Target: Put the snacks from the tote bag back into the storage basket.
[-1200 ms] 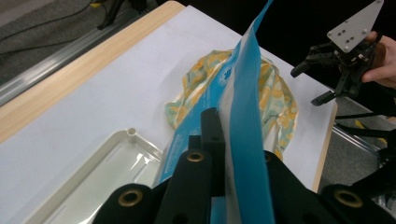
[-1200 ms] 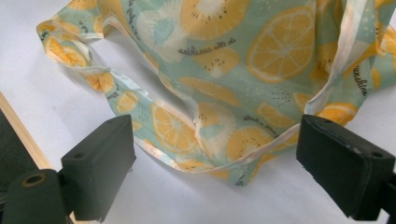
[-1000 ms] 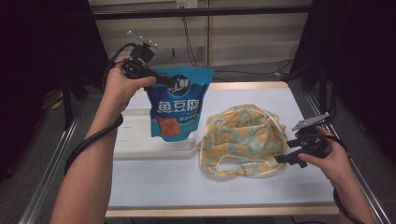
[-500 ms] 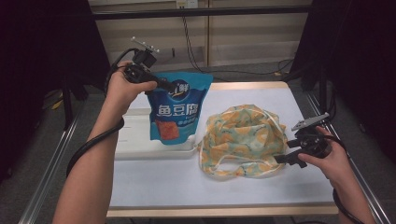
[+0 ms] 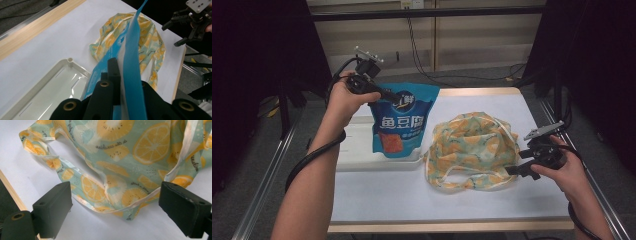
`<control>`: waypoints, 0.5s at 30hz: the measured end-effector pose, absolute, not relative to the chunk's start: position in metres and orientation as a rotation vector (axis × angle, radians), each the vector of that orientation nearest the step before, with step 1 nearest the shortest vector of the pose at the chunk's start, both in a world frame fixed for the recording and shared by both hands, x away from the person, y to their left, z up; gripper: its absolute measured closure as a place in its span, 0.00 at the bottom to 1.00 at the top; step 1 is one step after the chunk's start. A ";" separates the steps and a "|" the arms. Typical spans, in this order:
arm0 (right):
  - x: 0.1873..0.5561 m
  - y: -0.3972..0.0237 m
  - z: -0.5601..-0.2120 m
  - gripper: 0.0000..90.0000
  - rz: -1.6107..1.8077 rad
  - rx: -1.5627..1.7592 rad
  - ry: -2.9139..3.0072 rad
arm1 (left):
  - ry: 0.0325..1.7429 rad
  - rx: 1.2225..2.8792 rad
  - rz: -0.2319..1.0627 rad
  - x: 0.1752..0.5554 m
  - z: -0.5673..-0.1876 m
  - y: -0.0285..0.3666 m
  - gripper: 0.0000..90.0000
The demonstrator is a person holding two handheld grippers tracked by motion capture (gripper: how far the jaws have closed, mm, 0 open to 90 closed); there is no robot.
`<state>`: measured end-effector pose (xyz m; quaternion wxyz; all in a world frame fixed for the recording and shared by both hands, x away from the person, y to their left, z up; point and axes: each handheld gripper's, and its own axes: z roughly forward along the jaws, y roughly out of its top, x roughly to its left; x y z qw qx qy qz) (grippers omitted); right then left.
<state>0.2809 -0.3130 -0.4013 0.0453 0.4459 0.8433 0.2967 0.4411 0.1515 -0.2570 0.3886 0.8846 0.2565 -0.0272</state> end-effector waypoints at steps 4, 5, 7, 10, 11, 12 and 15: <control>0.280 -0.312 -0.401 0.12 0.902 1.370 2.579 | 0.660 2.240 -0.071 0.440 -0.262 0.152 1.00; 0.281 -0.313 -0.401 0.12 0.904 1.360 2.580 | 0.652 2.236 -0.082 0.441 -0.263 0.152 1.00; 0.280 -0.313 -0.401 0.12 0.898 1.371 2.580 | 0.658 2.235 -0.080 0.440 -0.264 0.153 1.00; 0.280 -0.312 -0.401 0.12 0.898 1.370 2.582 | 0.662 2.231 -0.083 0.440 -0.267 0.154 1.00; 0.280 -0.313 -0.401 0.12 0.900 1.369 2.581 | 0.661 2.231 -0.082 0.440 -0.268 0.155 1.00; 0.281 -0.313 -0.401 0.12 0.904 1.358 2.580 | 0.663 2.224 -0.088 0.440 -0.269 0.155 1.00; 0.280 -0.312 -0.401 0.12 0.903 1.354 2.581 | 0.650 2.247 -0.075 0.440 -0.270 0.155 1.00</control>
